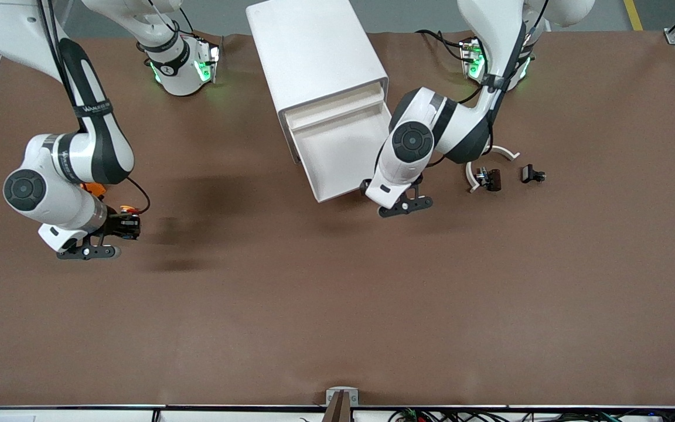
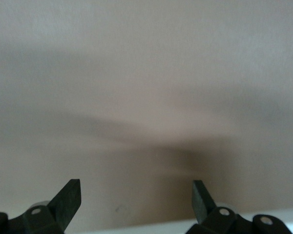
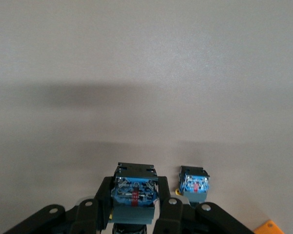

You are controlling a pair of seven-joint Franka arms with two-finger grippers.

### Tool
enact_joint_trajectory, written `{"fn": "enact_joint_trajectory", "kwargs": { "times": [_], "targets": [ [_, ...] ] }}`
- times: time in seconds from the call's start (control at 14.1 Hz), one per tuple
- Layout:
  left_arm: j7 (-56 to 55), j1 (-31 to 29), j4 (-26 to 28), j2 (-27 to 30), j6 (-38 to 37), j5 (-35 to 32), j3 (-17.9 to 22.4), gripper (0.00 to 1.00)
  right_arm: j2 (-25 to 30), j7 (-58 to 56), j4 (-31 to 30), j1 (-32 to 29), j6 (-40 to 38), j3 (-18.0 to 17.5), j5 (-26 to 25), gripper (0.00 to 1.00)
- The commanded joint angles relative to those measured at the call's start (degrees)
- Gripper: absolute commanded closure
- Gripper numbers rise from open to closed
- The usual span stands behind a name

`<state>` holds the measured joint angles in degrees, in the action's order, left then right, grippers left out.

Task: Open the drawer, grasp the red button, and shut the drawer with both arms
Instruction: 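Push the drawer closed with the left gripper while the right gripper lowers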

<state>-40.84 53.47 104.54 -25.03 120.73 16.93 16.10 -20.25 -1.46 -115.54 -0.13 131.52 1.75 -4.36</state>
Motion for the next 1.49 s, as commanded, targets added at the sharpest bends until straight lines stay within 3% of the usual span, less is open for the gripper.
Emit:
{"fn": "enact_joint_trajectory", "kwargs": {
  "times": [0.0, 0.99, 1.14, 1.21, 1.28, 1.35, 1.42],
  "targets": [
    [-0.29, -0.12, 4.17, 3.32, 1.35, 1.87, -1.86, 0.00, -1.63, -0.21, -2.40, -1.46, 4.17, -0.96, -1.27, 0.92],
    [-6.44, -0.03, 7.08, 4.73, 0.39, 5.31, -11.88, 0.00, -4.27, -0.21, -7.33, -3.65, 10.86, -0.96, -3.11, 0.88],
    [-7.93, -0.03, 7.34, 4.81, 0.39, 5.31, -13.63, 0.00, -4.54, -0.21, -7.33, -4.09, 10.86, -0.96, -3.11, 0.82],
    [-8.81, -0.12, 7.34, 4.82, 0.39, 5.31, -14.42, 0.00, -4.54, -0.21, -7.33, -4.01, 10.86, -0.96, -3.11, 0.76],
    [-9.60, -0.03, 7.34, 4.73, 0.39, 5.31, -15.21, 0.00, -4.54, -0.21, -7.33, -4.00, 10.86, -0.96, -3.11, 0.57],
    [-10.39, -0.03, 7.34, 4.73, 0.39, 5.31, -15.83, 0.00, -4.45, -0.21, -7.33, -4.00, 10.69, -0.96, -3.03, 0.34],
    [-11.10, -0.03, 7.34, 4.73, 0.39, 5.31, -16.36, 0.00, -4.45, -0.12, -7.25, -4.00, 10.51, -1.05, -3.11, 0.00]
  ]
}}
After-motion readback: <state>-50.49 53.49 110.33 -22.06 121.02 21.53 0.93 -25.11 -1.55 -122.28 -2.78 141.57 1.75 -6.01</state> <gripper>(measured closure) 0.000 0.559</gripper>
